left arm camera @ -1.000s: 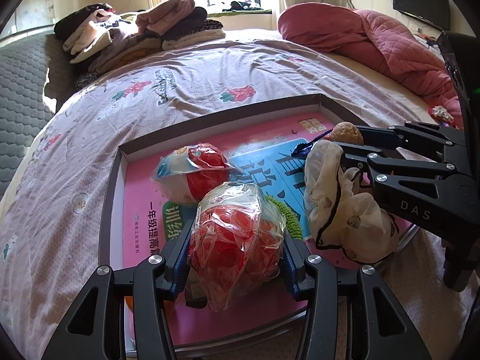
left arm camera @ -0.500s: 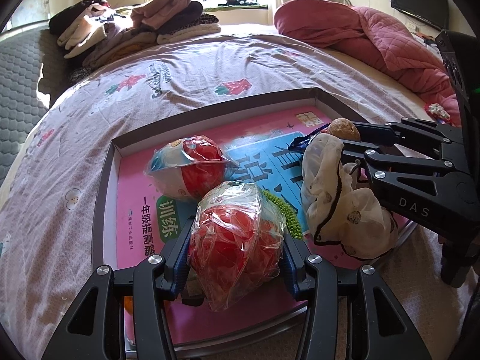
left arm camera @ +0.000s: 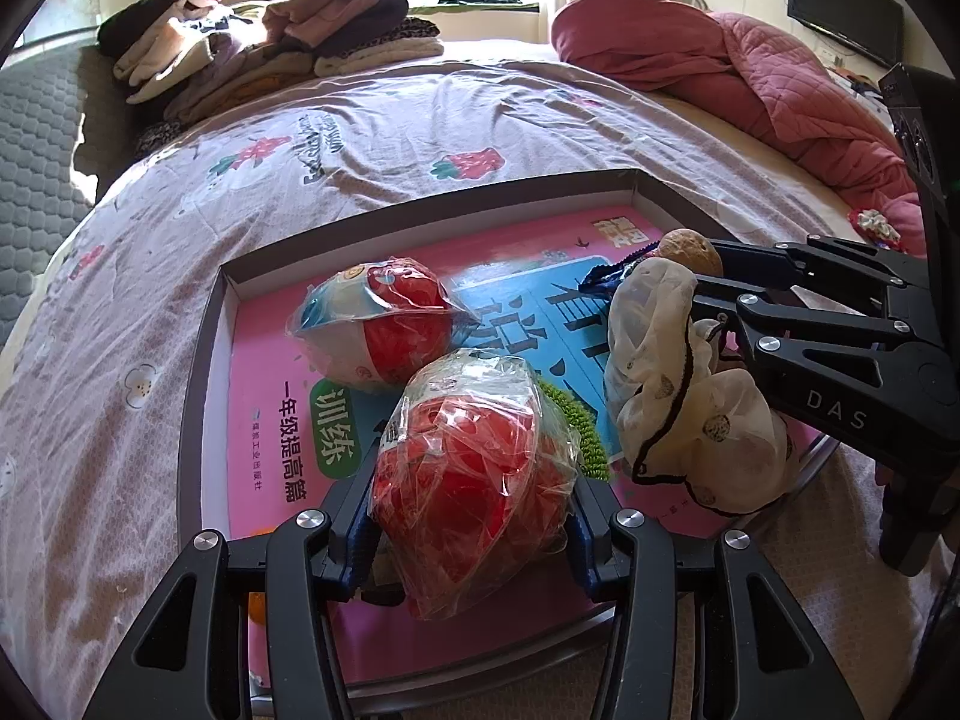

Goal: Organize objects
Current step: 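Lower the red-candy bag into the tray with the left tool while the right tool lowers the bun, then open the left tool releasing the red-candy bag while the right tool releases the bun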

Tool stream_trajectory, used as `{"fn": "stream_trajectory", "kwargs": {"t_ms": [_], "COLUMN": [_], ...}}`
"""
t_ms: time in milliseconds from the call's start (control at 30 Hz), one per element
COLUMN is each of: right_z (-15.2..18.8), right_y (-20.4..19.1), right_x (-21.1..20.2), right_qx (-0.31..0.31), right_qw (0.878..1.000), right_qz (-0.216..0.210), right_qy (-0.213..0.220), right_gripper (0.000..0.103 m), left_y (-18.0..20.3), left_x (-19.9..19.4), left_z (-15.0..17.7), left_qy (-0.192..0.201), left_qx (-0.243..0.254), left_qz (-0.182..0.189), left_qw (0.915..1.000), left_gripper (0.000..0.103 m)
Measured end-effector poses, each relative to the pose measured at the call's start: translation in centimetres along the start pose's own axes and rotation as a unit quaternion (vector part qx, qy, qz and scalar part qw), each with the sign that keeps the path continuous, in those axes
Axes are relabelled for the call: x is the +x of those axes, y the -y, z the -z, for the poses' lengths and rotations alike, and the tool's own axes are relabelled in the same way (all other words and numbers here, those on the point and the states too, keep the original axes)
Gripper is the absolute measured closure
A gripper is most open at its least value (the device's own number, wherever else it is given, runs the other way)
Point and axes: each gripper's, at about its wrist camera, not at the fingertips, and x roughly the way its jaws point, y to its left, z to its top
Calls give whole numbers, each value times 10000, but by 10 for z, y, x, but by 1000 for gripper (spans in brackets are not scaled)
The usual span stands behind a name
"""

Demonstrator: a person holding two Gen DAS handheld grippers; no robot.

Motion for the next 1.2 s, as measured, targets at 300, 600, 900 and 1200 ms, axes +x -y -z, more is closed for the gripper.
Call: {"fn": "stream_trajectory", "kwargs": {"t_ms": [300, 600, 900, 1200], "right_z": [-1, -2, -3, -4], "right_y": [3, 8, 8, 8], "right_x": [0, -2, -5, -7], "right_qx": [88, 215, 227, 240], "right_qw": [9999, 9997, 9997, 9997], "right_qz": [-54, -37, -53, -48], "right_qy": [-40, -67, -43, -12], "right_gripper": [68, 61, 60, 60], "left_y": [0, -1, -4, -7], "left_x": [-2, -3, -2, -10], "left_z": [2, 4, 2, 1], "left_qy": [-49, -86, -130, -47], "left_qx": [-63, -105, -194, -247], "left_qz": [36, 66, 147, -30], "left_qw": [10000, 9999, 9996, 9997], "left_gripper": [51, 49, 41, 38]}}
